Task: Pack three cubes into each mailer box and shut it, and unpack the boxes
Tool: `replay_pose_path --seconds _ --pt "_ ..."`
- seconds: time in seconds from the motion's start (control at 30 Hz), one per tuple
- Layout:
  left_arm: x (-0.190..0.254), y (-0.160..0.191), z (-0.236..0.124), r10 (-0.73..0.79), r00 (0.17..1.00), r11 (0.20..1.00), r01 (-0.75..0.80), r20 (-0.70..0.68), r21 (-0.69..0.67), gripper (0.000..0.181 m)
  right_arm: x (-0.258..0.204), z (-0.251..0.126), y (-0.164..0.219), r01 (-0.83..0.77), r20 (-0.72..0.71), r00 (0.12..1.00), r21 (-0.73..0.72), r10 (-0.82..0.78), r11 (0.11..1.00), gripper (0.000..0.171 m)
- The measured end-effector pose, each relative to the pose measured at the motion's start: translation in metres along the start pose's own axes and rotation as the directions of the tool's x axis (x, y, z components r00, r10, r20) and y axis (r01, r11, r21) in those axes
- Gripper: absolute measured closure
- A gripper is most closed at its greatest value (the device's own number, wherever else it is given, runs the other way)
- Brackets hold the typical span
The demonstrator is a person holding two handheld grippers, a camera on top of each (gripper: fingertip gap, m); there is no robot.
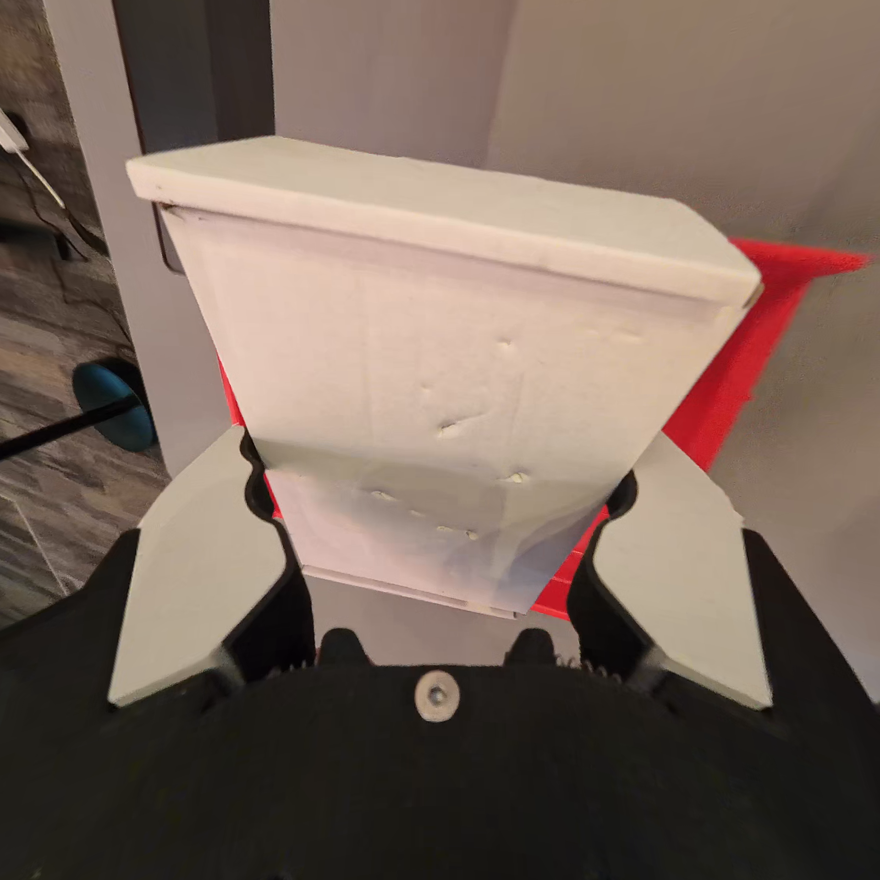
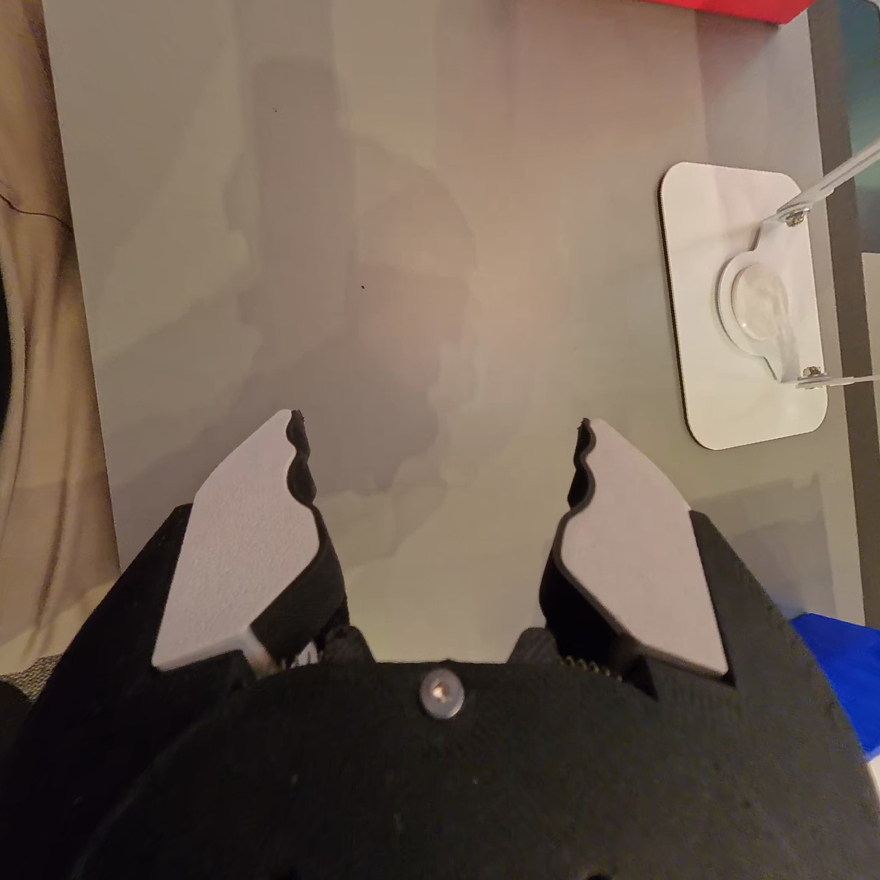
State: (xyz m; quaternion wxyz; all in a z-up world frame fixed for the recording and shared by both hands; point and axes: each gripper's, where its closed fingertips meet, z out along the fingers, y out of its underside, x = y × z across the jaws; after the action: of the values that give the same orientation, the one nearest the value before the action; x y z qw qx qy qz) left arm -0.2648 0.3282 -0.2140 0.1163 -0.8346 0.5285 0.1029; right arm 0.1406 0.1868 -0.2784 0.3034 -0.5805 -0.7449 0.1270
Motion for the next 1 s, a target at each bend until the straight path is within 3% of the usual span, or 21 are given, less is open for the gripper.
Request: replay_pose_path --seconds 0.03,0.17,0.3,0.5,0.67,1.0 --pt "0.010 -0.010 -0.012 0.022 1.000 1.000 -0.022 0.001 0.012 0.044 0.000 -0.002 -0.001 0.003 -0.006 1.000 0.004 -0.003 1.000 0.066" --pt "0.060 -0.066 -0.050 0.128 0.991 0.988 -0.124 -0.031 0.094 0.044 0.002 -0.010 -0.006 0.005 -0.036 0.999 0.021 -0.004 1.000 0.067" --pt "0.113 -0.116 -0.051 0.230 0.966 0.970 -0.219 -0.115 0.102 0.044 0.004 -0.018 -0.008 0.010 -0.068 0.998 0.019 -0.008 1.000 0.067" --pt "0.189 -0.181 -0.007 0.274 0.933 0.961 -0.275 -0.235 0.027 0.044 0.007 -0.026 -0.010 0.013 -0.114 0.993 0.089 -0.003 0.996 0.068" --pt "0.239 -0.204 0.041 0.236 0.916 0.960 -0.272 -0.323 -0.068 0.045 0.004 -0.019 0.012 -0.011 -0.124 0.992 0.082 0.021 0.997 0.068" --pt "0.254 -0.241 0.079 0.176 0.963 0.978 -0.195 -0.207 -0.075 0.045 -0.009 -0.003 0.037 -0.039 -0.094 0.995 0.046 0.043 0.998 0.067"
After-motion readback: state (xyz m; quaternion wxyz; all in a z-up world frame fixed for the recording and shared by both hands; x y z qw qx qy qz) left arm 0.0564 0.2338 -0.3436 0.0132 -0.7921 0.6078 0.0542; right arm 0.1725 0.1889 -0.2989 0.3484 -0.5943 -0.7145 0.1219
